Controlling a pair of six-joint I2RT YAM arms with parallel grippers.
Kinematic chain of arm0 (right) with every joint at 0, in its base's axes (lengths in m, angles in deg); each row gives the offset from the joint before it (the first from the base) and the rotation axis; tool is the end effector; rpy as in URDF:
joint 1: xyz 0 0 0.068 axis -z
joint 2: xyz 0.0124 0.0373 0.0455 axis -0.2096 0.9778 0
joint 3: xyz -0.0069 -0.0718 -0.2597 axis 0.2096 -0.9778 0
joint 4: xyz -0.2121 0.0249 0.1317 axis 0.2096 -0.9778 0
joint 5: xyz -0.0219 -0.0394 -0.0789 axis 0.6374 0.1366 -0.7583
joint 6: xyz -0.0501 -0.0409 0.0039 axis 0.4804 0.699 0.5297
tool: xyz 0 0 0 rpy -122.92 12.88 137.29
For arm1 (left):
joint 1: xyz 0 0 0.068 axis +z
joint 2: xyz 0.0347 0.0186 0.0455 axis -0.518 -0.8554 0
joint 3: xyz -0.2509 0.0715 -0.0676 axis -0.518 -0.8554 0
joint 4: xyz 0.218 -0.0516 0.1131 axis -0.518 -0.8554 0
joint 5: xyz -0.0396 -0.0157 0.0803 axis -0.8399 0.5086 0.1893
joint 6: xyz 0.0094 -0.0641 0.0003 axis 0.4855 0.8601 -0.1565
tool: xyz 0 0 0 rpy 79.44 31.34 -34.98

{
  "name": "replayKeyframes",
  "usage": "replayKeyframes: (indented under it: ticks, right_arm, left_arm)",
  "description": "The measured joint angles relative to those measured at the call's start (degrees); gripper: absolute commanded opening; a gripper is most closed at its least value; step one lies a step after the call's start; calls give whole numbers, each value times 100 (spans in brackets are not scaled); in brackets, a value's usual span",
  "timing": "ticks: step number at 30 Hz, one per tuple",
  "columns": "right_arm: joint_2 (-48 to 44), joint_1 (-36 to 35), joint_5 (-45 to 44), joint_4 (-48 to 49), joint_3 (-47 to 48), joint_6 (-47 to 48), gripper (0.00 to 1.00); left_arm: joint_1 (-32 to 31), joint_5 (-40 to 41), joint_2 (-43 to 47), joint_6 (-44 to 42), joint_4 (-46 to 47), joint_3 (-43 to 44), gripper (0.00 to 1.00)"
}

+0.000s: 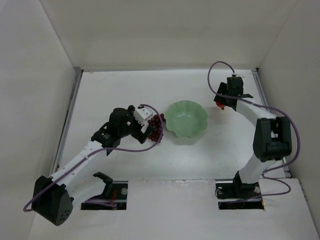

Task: Place and organize the fake fruits in the fruit bowl

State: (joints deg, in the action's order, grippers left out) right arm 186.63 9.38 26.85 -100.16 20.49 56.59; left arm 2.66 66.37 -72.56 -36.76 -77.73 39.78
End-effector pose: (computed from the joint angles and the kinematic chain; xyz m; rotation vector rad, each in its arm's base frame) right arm 0.3860 0.0106 0.2009 0.4677 2.3083 0.0291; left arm 0.1921 -0.1189 0.2489 0.9435 1.9043 -0.3967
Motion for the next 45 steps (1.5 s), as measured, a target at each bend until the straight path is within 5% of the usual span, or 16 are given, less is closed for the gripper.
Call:
replayKeyframes:
  ticks: [7,13,19,26,36,39,45]
  right_arm:
    - [-2046,-1838,44,527,-197,273,39]
    - [-1764,-2640,437,817,-479,-55,54]
    - [-1276,-2736,699,575,-942,-361,100]
    - [-2046,-2695,907,680,-1176,-457,100]
    - [-3534,-2302,638,942,-1794,-476,100]
    - [-3849,-2194,568,911,-2138,-479,100]
    - [-4601,-1694,564,855,-2649,-496,100]
  left_arm:
    - [-20,57,4,105,295,-114,100]
    - [-114,72,-11,199,435,-234,100]
    - [-116,76,-11,249,570,-271,100]
    - [-249,133,-313,321,745,-275,100]
    - [-111,105,-2059,1290,802,710,100]
    - [-111,63,-2417,1567,863,837,87]
    - [-101,70,-2870,1849,940,699,86]
